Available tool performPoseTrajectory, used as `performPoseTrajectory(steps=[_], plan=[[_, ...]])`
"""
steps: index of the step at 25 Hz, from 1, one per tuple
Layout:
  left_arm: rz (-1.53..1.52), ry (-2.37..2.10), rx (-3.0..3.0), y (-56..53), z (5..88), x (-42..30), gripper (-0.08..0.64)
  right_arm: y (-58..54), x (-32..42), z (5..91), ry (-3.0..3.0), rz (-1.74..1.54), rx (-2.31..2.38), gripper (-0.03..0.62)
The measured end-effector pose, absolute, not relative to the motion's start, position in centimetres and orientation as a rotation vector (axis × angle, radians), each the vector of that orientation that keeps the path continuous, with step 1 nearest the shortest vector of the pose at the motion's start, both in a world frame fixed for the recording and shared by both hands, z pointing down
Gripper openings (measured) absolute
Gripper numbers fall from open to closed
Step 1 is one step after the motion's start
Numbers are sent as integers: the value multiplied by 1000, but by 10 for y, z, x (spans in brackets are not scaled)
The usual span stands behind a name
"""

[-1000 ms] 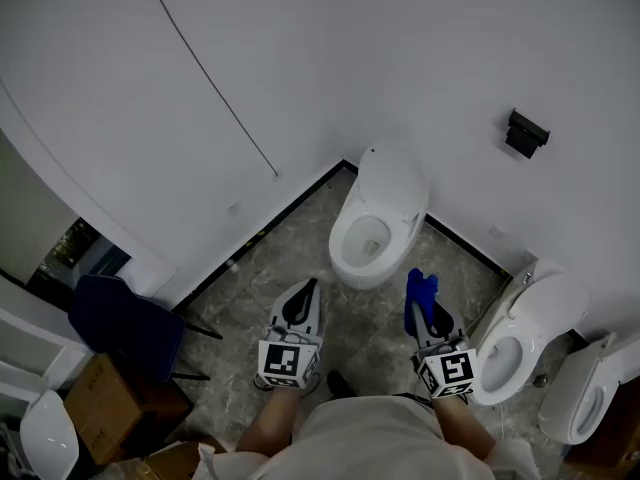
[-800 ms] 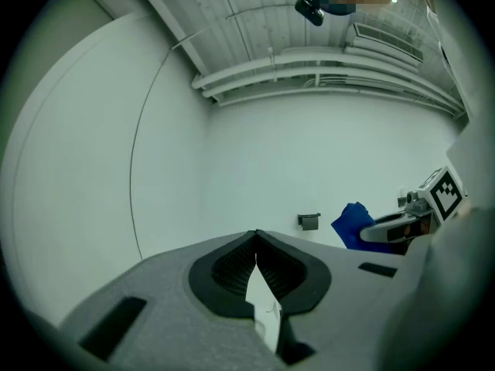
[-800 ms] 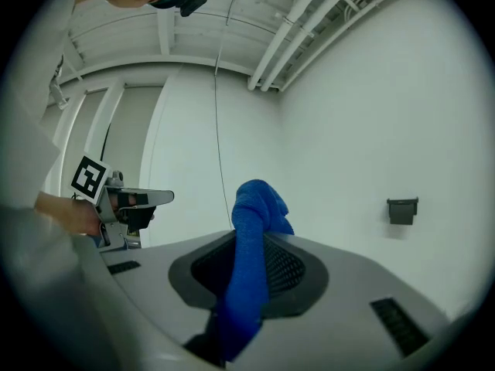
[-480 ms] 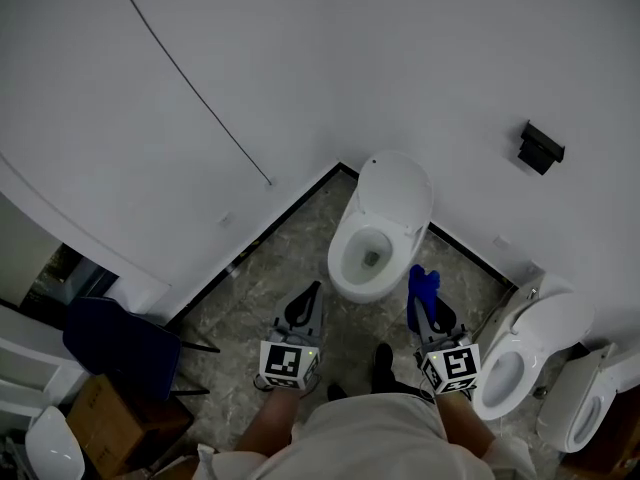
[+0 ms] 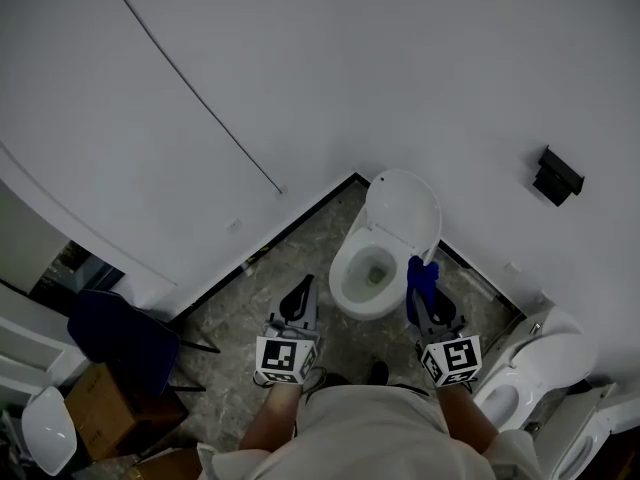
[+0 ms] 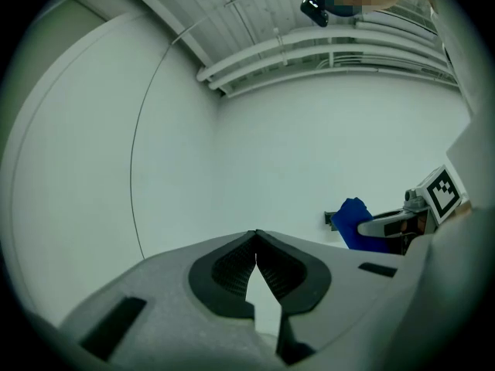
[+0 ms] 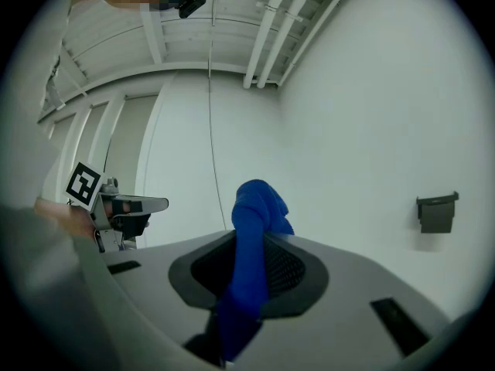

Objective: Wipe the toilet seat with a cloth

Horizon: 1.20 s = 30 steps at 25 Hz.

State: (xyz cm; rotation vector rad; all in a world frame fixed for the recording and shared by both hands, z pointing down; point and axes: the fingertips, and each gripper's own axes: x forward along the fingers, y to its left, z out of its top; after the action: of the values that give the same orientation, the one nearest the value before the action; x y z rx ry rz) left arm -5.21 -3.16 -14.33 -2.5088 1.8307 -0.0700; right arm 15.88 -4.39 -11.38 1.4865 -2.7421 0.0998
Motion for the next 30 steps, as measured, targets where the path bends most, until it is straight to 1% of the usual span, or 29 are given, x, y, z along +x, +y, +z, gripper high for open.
performPoseTrajectory(steps=[8, 19, 25, 30], plan=[[-88, 1812, -2548, -64, -137, -46, 8, -76, 162, -108, -2728, 154, 1522, 67], [-70, 1774, -2622, -103, -119, -64, 8, -108, 146, -95, -2686, 162, 1560, 67], [-61, 1700, -2622, -127, -102, -77, 8, -136, 133, -69, -2671, 132, 1561, 66], [-49, 1717, -2628, -144, -58, -90, 8, -159, 128, -28, -2656, 127, 1570, 66]])
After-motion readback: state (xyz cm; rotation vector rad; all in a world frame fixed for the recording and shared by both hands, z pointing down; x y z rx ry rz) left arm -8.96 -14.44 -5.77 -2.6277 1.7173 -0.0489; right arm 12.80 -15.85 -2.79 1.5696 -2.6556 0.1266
